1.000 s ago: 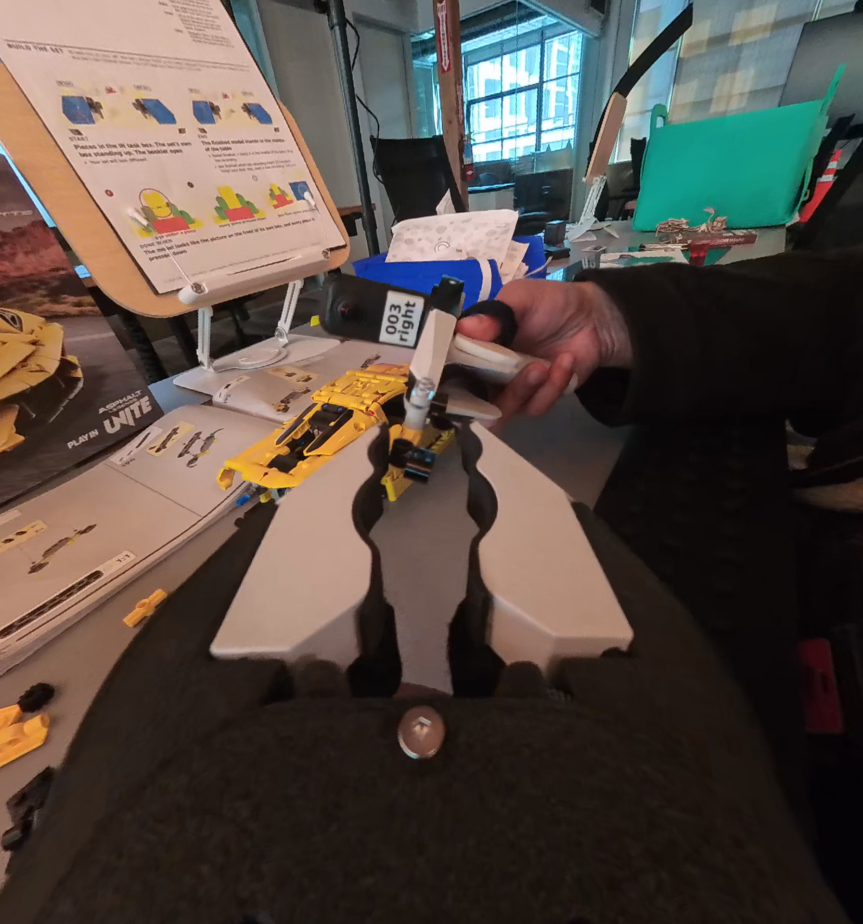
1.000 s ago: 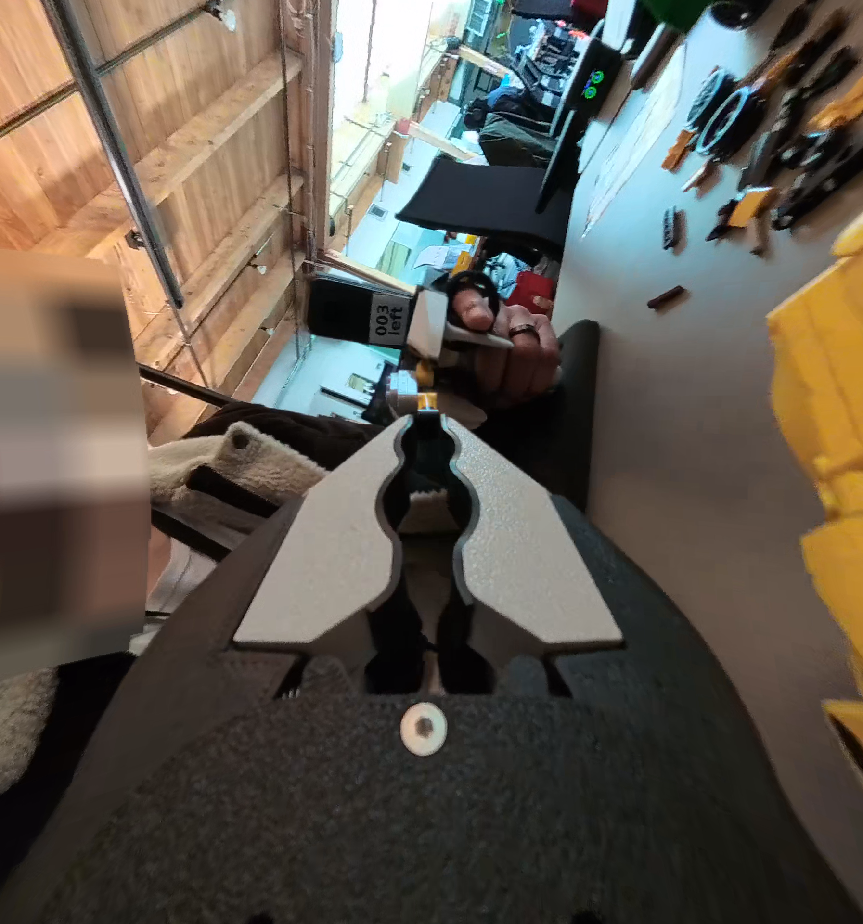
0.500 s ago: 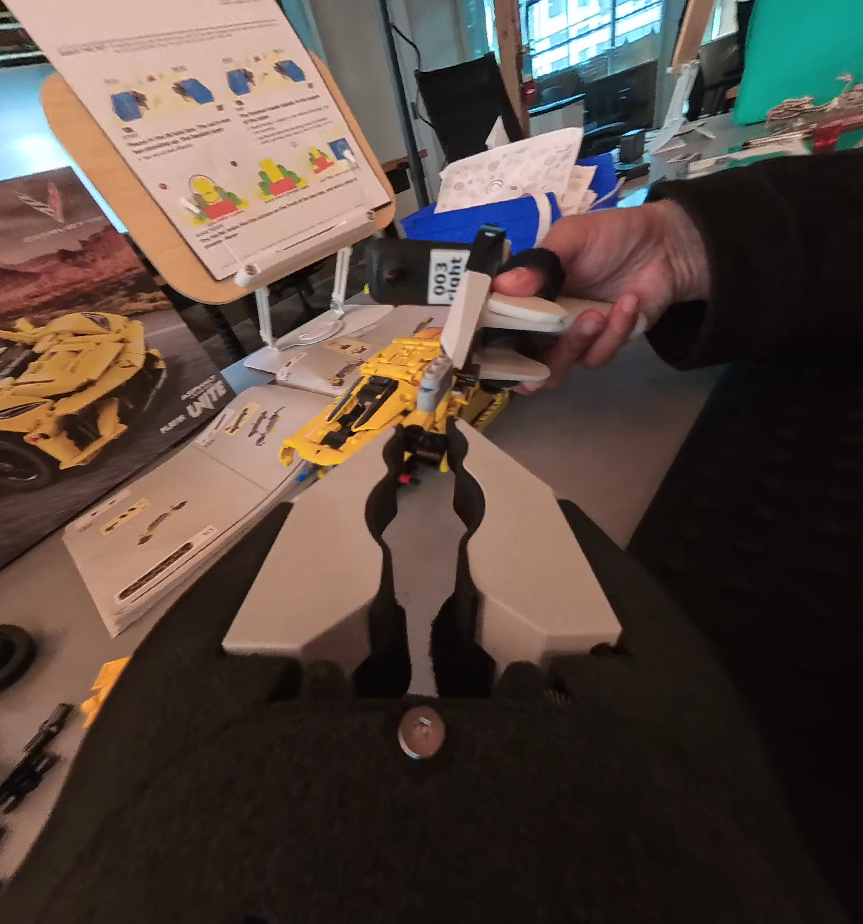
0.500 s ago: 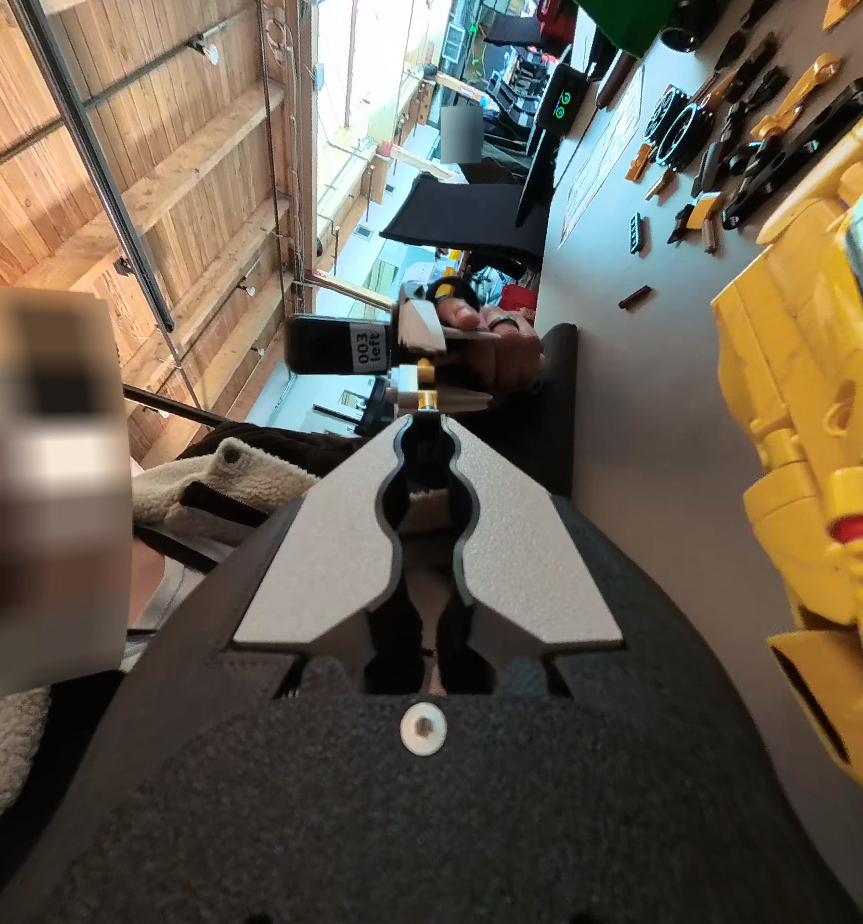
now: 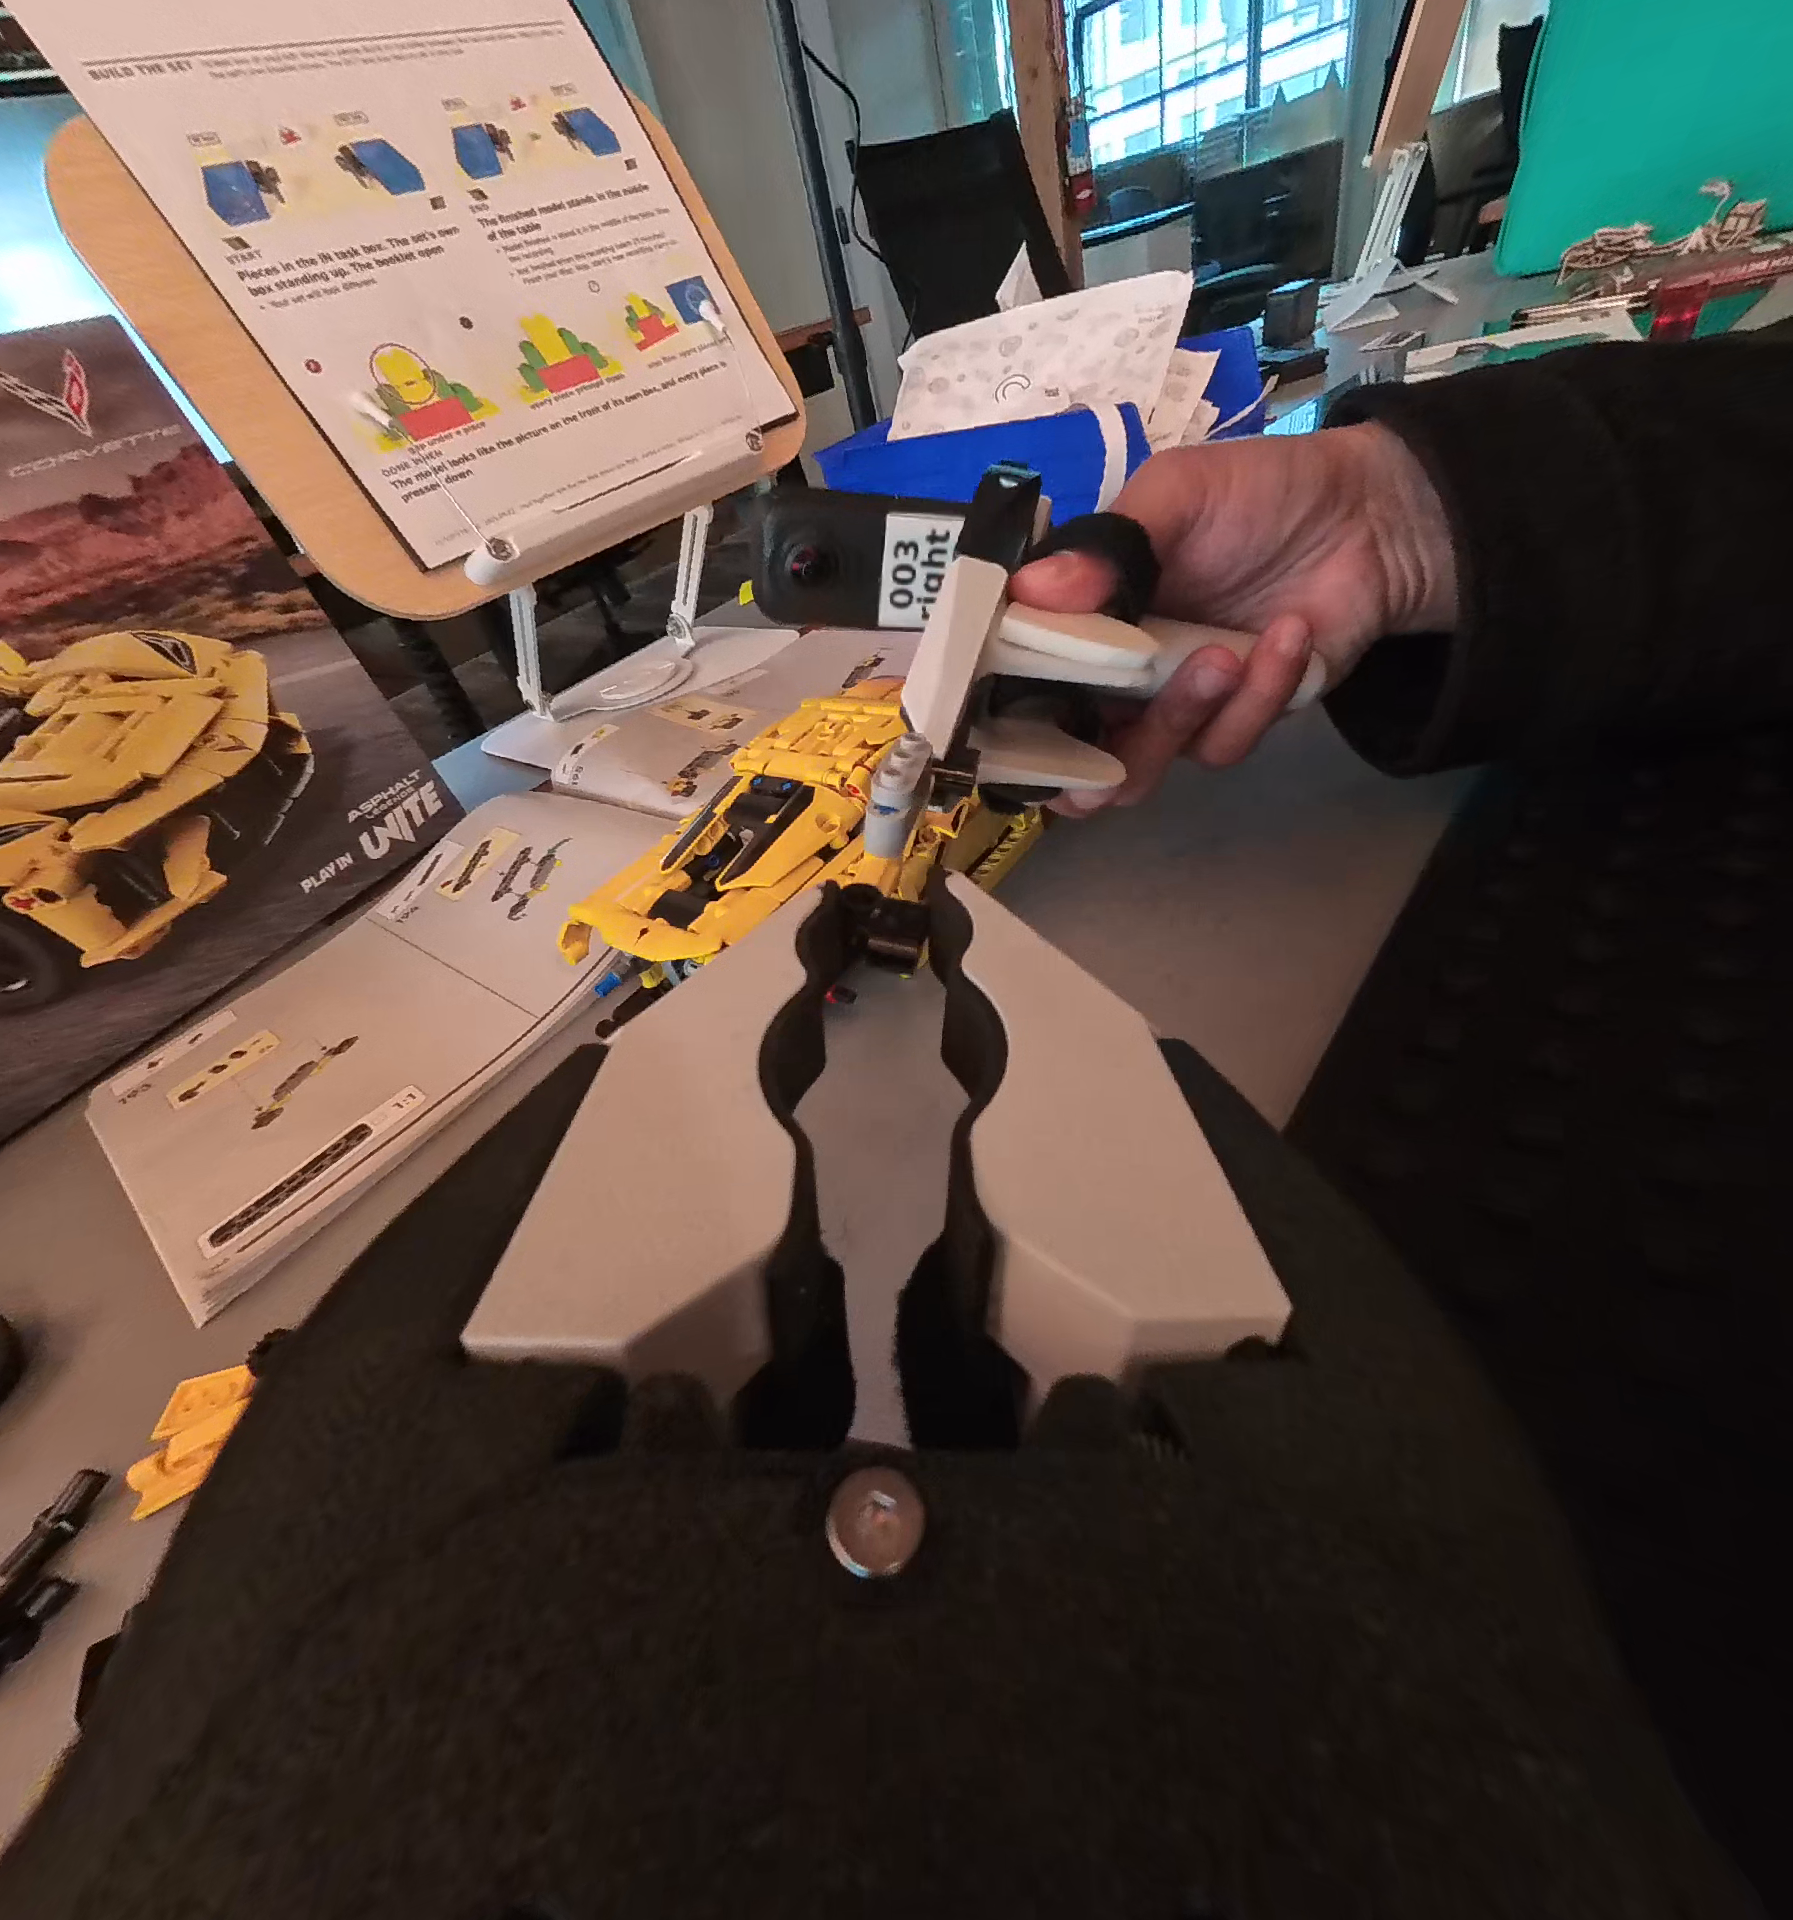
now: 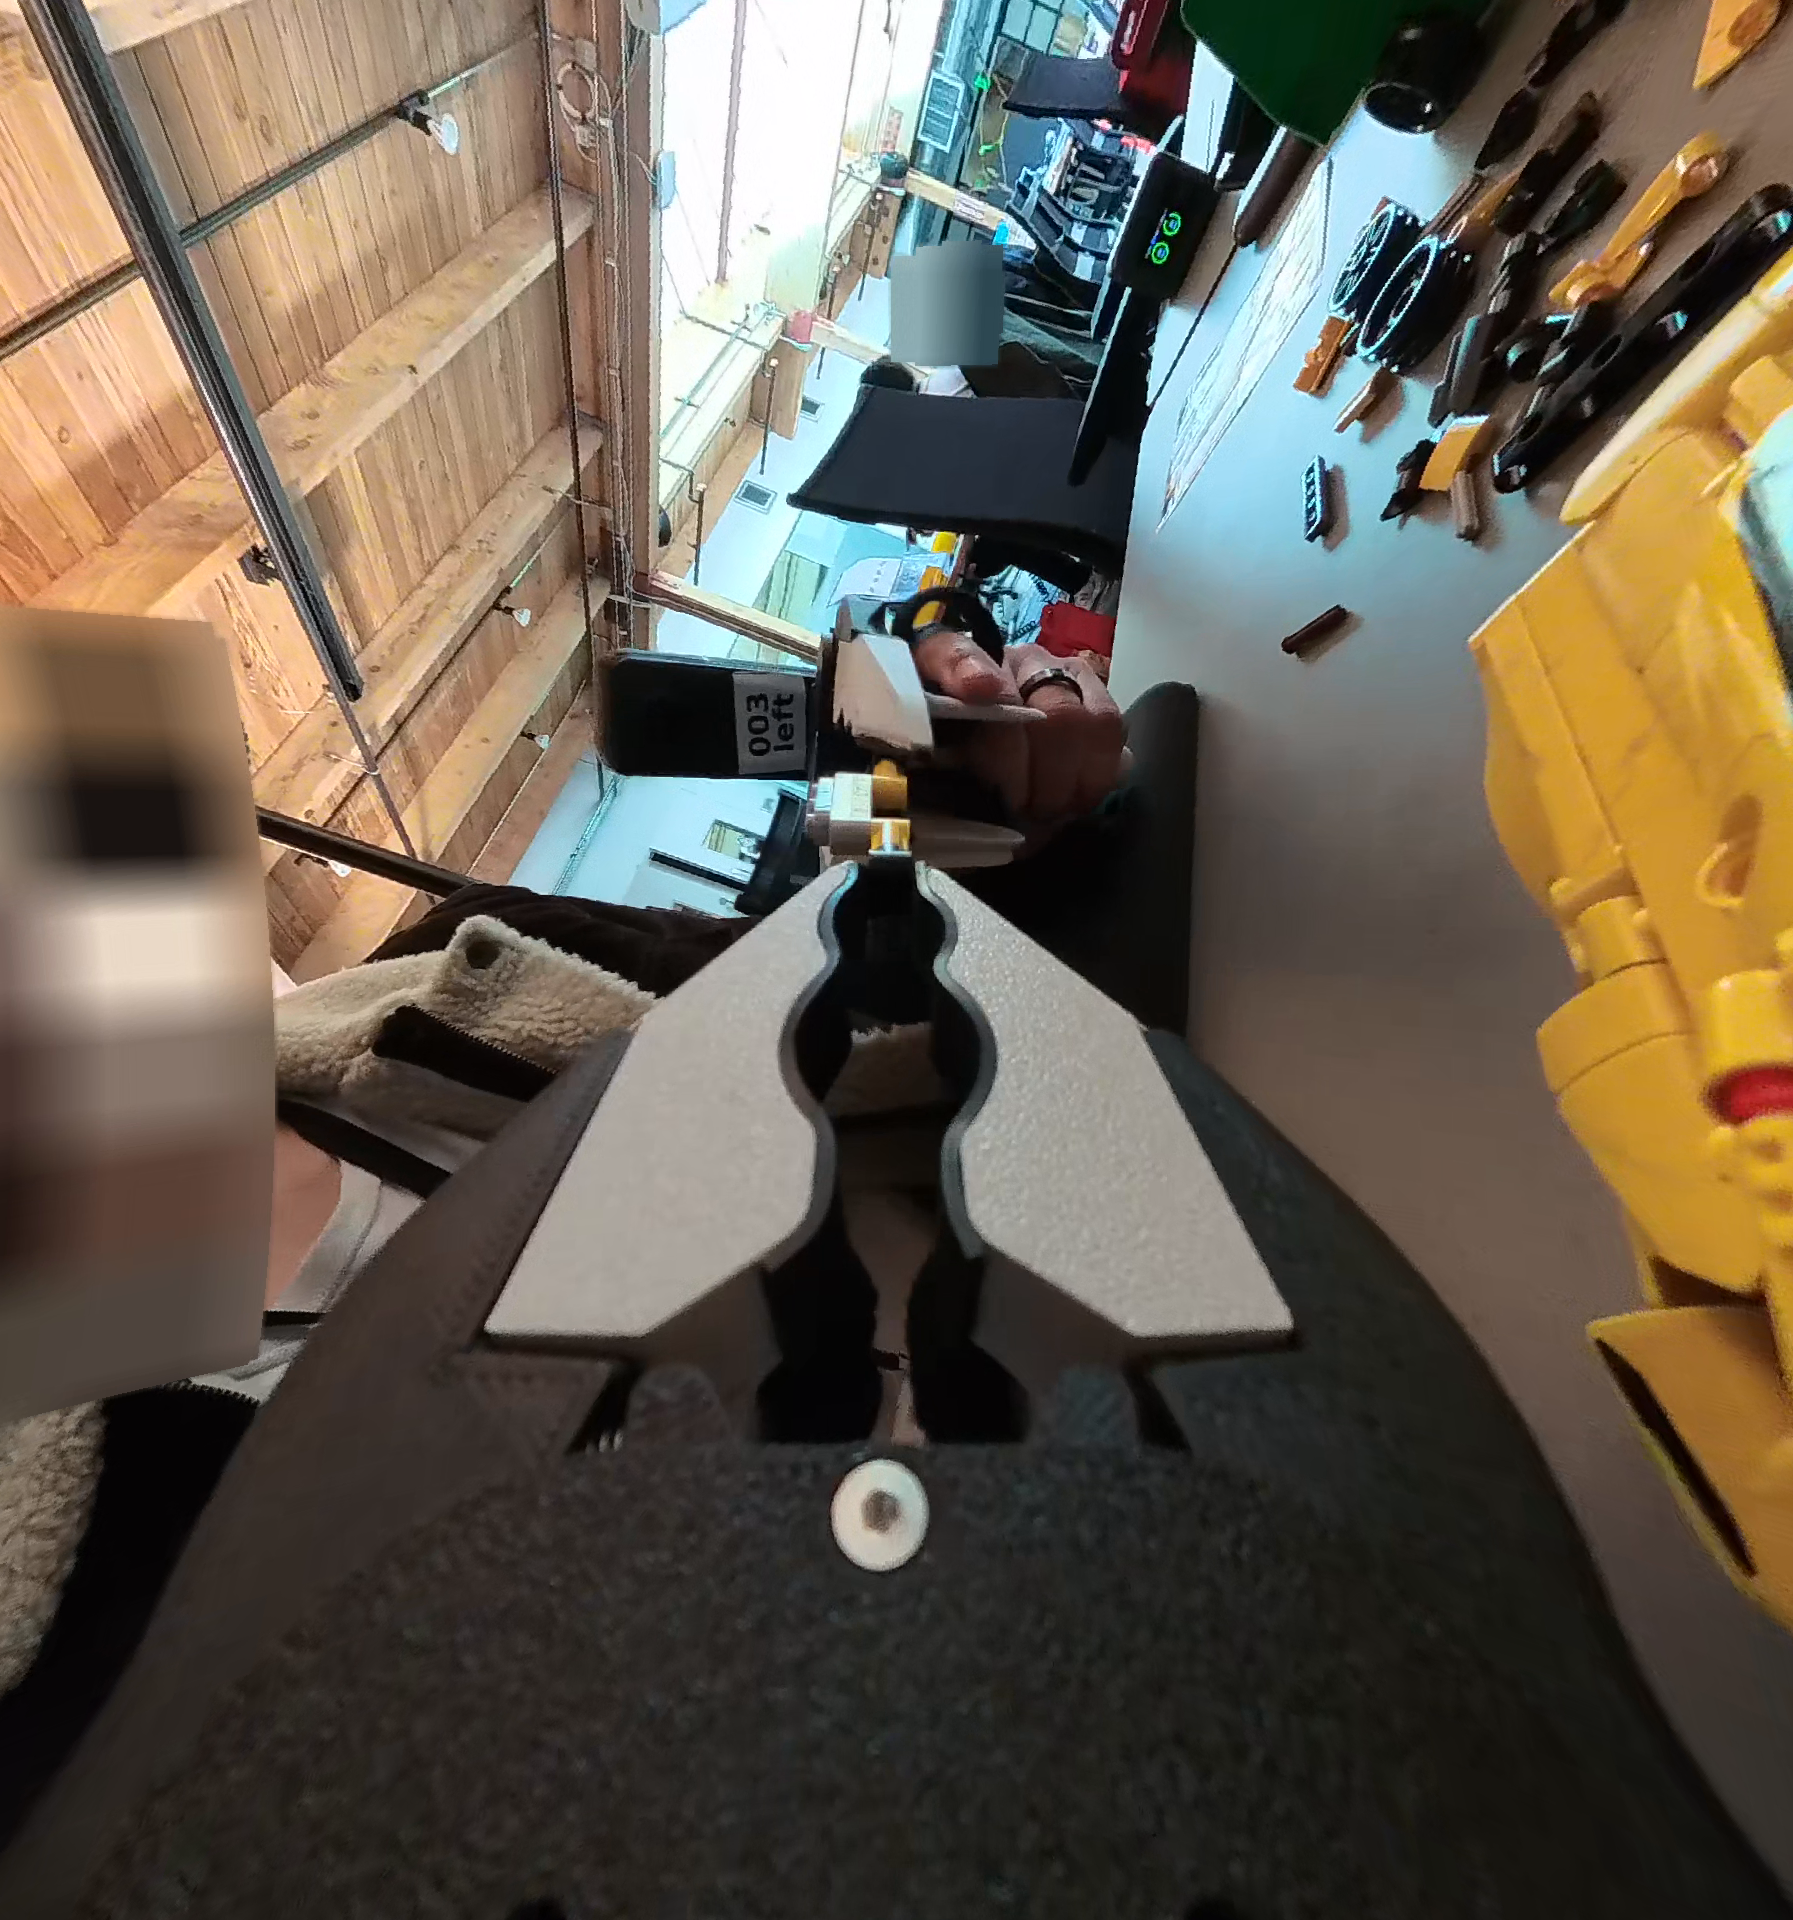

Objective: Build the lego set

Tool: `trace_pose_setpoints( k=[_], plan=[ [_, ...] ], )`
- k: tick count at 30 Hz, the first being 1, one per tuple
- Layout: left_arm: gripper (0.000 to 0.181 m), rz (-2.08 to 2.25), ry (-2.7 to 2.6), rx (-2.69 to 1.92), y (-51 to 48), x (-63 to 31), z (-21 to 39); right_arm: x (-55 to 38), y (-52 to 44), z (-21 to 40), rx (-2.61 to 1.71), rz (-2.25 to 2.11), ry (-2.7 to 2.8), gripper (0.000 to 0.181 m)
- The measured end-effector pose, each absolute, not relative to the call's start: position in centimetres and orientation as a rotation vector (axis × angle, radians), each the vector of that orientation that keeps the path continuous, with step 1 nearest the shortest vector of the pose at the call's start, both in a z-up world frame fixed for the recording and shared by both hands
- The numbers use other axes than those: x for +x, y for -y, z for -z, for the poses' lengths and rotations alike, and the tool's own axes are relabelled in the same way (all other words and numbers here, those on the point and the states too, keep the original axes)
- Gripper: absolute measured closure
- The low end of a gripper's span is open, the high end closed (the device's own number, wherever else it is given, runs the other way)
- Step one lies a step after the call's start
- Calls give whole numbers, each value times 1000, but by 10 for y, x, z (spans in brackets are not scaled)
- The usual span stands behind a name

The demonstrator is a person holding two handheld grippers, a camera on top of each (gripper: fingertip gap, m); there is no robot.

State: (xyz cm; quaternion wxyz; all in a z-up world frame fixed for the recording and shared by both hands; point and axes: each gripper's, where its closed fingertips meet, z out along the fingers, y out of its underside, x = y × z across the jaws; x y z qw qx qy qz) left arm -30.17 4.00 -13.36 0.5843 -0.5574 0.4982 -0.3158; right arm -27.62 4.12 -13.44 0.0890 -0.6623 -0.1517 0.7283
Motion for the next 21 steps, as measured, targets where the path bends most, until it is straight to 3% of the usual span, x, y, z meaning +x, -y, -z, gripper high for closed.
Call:
trace_pose_setpoints(
  k=[5,7,8,10,13,19,21],
  plan=[
    [166,752,-1137,-1316,-43,-303,133,-275,-47,131,-1934,-2058,504,171],
    [165,804,-1097,-1324,-45,-307,128,-270,-53,129,-1926,-1882,582,146],
    [165,839,-1079,-1335,-46,-308,127,-265,-58,130,-1918,-1731,641,144],
    [165,906,-1065,-1357,-45,-308,127,-261,-64,123,-1818,-1412,805,152],
    [165,972,-1083,-1372,-41,-305,129,-275,-53,116,-1636,-1110,1043,147],
    [165,935,-1164,-1388,-35,-298,139,-296,-35,127,-1584,-1030,1194,146],
    [165,922,-1184,-1392,-34,-297,141,-297,-33,128,-1578,-1038,1209,158]
  ],
)
